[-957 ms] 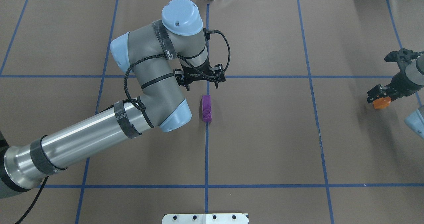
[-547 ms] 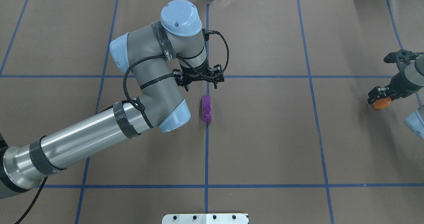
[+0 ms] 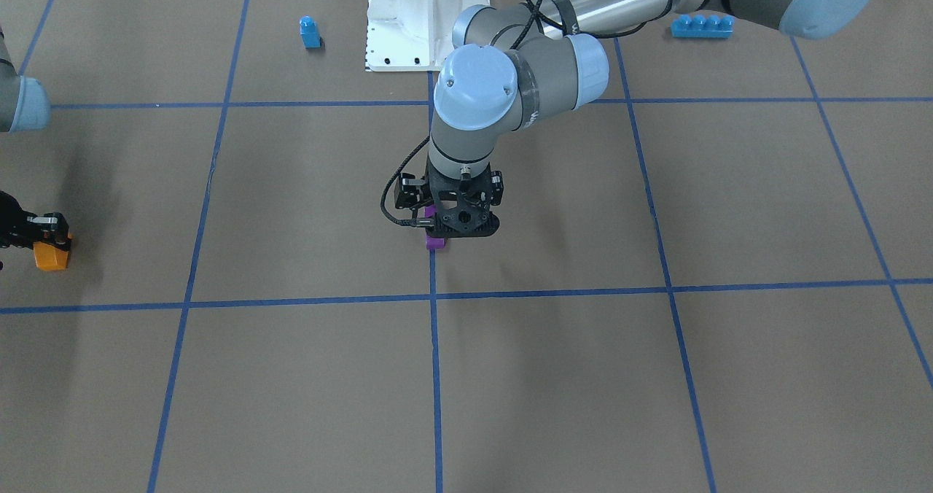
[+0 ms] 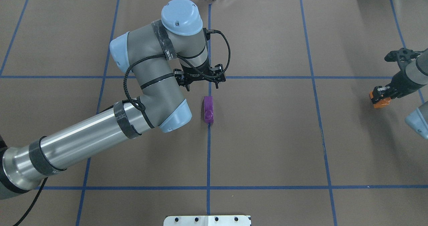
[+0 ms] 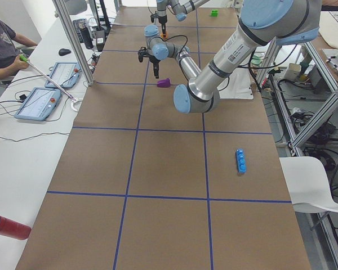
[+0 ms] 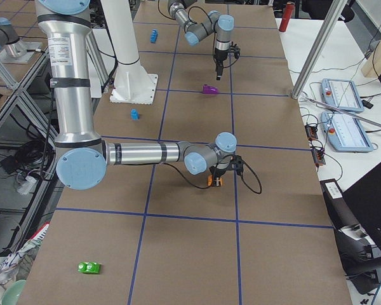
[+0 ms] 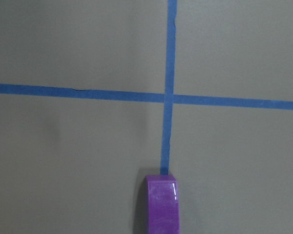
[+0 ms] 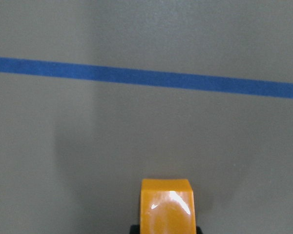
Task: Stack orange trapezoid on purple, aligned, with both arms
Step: 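Carry the orange block with the right gripper above the purple block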
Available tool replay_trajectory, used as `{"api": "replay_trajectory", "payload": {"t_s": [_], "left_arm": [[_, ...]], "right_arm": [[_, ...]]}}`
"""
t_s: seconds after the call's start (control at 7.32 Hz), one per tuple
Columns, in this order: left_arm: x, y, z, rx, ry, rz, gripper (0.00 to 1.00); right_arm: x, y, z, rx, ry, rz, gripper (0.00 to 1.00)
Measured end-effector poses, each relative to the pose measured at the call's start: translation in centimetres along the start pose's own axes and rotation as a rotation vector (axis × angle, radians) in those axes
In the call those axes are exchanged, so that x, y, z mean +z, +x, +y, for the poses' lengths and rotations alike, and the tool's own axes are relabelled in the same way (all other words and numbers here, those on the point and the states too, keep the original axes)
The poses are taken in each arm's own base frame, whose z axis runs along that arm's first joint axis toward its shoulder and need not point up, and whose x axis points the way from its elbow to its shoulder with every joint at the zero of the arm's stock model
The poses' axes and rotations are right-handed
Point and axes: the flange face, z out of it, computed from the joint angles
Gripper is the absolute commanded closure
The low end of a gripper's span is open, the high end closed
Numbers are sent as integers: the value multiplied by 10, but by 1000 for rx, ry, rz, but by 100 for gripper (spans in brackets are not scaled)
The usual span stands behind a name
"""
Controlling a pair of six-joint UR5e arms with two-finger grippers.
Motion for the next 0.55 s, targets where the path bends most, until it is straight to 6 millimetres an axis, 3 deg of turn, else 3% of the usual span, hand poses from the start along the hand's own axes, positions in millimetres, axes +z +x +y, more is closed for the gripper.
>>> {"api": "replay_trajectory", "payload": {"t_s": [0.14,0.27,0.41,0.55], "left_arm": [[-6,-7,-2,-3,7,4,0],[-13,-29,-2,-11,13,8,0],[-23,-66,-5,-25,11,17,0],[-34,-106,-9,-43,5,24,0]], "right_arm": [[-12,-16,-10,-4,10,-7,100],[-32,-46,-23,-13,24,-15,100],[-54,-88,-35,-31,36,-29,100],[-69,-142,-44,-43,42,-51,100]]}}
